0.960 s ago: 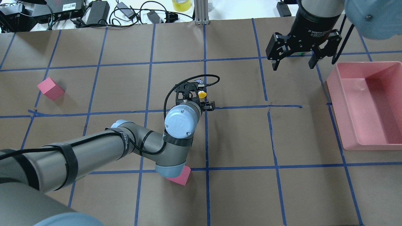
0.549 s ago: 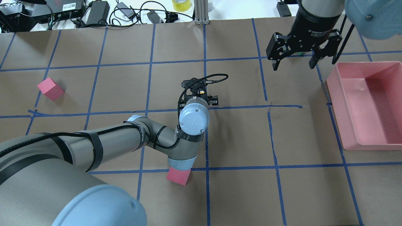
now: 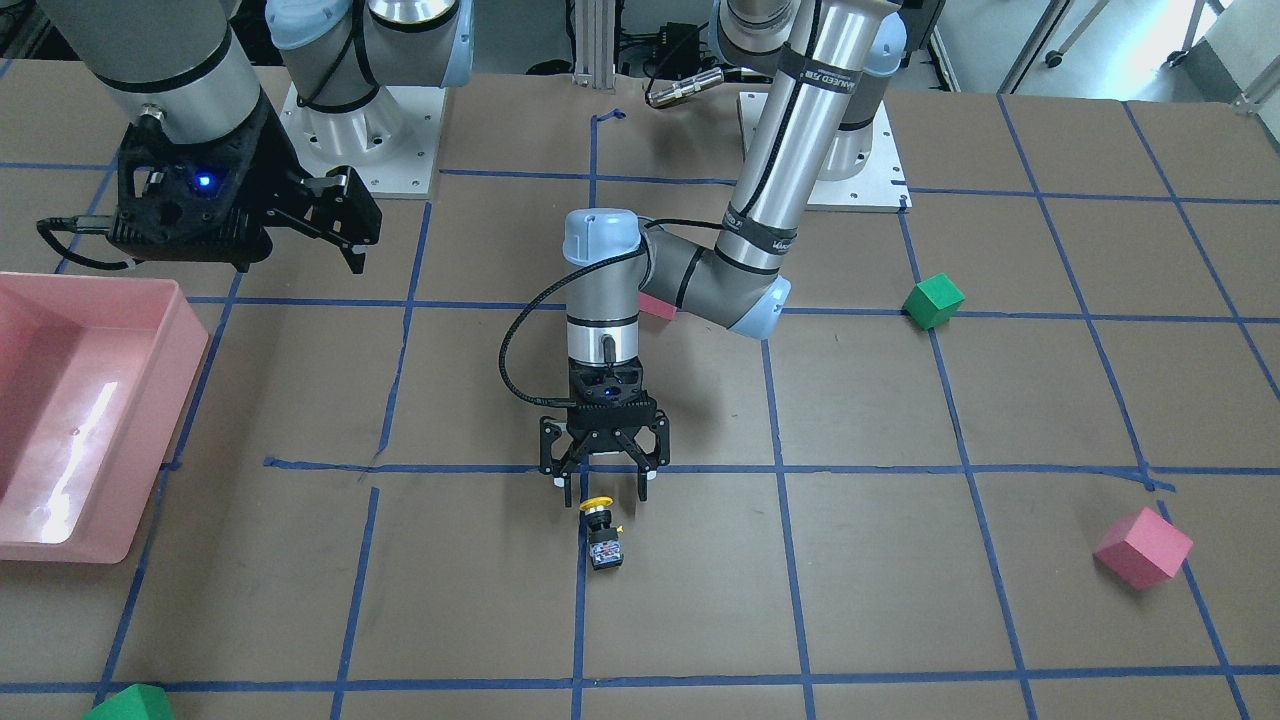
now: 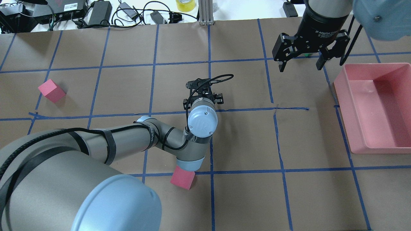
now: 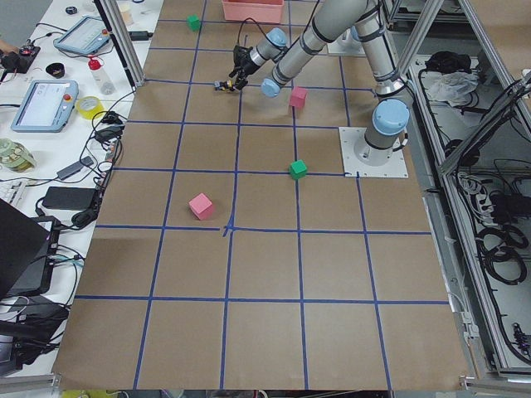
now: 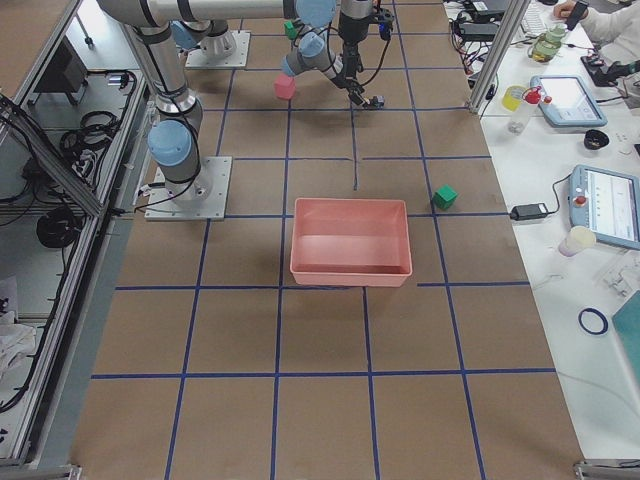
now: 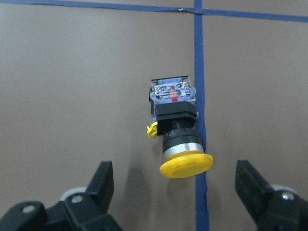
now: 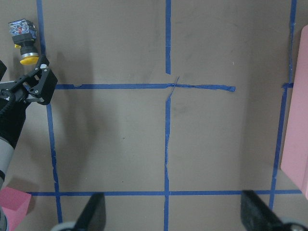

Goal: Align button upright
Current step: 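Grasp the button's black body with the left gripper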

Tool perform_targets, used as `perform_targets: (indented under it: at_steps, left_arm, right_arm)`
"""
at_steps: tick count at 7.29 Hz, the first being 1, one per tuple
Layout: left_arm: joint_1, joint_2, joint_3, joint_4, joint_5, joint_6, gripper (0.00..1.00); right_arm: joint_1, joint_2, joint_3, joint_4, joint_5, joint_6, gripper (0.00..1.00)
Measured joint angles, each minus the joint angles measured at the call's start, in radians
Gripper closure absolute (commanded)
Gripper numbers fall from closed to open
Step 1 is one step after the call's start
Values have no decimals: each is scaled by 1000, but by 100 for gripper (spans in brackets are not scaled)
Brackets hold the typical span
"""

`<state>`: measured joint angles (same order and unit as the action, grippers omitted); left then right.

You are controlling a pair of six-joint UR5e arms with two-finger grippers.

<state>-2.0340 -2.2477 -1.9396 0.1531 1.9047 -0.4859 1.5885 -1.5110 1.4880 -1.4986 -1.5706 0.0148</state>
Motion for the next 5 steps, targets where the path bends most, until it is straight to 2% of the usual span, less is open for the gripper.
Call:
perform_targets:
  at_steps: [3,5]
  left_arm:
    - [-4,-21,19,1,6,-24,52]
    - [-5,-27,20,2,6,-25,90]
  right_arm:
    - [0,0,0,0,0,1,0]
    - [0,0,0,0,0,0,0]
